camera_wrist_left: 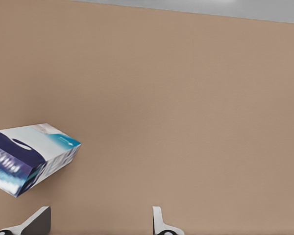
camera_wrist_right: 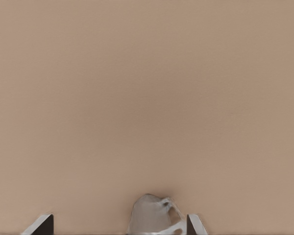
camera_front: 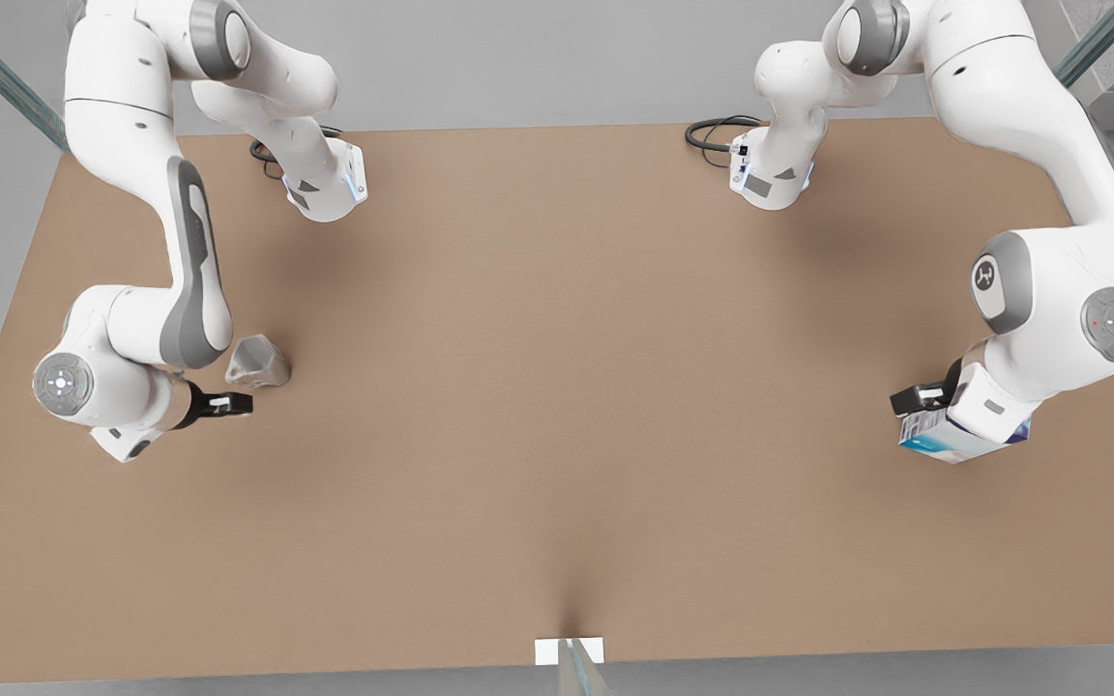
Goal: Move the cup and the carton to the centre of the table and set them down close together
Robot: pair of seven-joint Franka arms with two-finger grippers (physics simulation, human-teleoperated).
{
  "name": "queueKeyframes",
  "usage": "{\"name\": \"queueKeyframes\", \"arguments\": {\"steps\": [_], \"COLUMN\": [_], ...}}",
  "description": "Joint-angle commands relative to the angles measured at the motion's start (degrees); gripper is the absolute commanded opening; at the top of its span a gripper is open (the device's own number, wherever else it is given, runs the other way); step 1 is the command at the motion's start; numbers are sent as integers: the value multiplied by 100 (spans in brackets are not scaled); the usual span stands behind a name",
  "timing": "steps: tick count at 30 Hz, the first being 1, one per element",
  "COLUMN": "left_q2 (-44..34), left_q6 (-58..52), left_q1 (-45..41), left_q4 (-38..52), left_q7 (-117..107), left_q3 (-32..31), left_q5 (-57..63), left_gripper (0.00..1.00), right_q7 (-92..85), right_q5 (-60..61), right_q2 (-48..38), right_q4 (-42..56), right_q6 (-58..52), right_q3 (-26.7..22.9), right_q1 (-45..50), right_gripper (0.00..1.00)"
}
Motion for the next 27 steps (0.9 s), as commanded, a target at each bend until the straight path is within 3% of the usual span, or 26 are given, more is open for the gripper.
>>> {"name": "queueKeyframes", "arguments": {"steps": [1, 9, 15, 25, 26, 27], "left_q2": [-1, -10, -10, 34, 34, 34], "left_q6": [0, 0, 0, 8, 8, 8], "left_q1": [1, 1, 1, 1, 1, 10], "left_q4": [-9, -88, -88, -88, -88, -88], "left_q7": [0, 9, 18, 17, 18, 18], "left_q3": [2, 2, 2, 2, 2, 2], "left_q5": [-4, -21, -21, -21, -21, -21], "left_gripper": [100, 100, 100, 100, 100, 100], "right_q7": [-12, -56, -3, -47, -73, -73], "right_q5": [-16, -69, -69, -69, -69, -69], "right_q2": [-80, -634, -1188, -881, -837, -837], "right_q4": [-178, -2411, -3044, -3712, -3739, -3739], "right_q6": [137, 2125, 2090, 2986, 3091, 3083], "right_q3": [6, 6, 6, 6, 6, 6], "right_q1": [-3, -3, 5, -3, -3, 5], "right_gripper": [100, 100, 100, 100, 95, 74]}}
